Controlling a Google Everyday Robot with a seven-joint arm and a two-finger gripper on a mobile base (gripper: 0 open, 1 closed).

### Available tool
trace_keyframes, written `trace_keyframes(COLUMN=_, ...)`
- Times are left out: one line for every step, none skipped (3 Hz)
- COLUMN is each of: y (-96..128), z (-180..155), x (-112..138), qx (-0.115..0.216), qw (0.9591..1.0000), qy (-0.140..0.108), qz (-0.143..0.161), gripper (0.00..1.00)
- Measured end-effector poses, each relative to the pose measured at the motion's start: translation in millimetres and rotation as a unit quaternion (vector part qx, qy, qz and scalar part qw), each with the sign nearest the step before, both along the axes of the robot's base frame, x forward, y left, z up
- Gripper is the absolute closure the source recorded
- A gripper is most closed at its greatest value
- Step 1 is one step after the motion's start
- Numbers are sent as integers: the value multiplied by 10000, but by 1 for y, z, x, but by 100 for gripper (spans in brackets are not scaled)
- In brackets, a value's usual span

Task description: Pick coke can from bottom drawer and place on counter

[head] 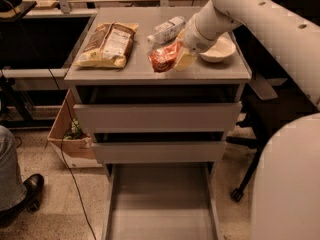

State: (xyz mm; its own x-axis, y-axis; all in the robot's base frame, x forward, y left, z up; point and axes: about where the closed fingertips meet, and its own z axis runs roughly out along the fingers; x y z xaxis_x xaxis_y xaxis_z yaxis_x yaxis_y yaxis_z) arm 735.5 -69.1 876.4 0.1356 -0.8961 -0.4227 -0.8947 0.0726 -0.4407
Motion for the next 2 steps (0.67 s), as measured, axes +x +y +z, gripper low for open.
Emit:
trace_keyframes(y=11, z=-6, x=19, qx=306, qw=9995, qy=26, qz=-25, gripper=81)
trace_keyframes(y=23, z=-12, x=33, qx=538, qw=9985, qy=26, qz=-17, gripper=58)
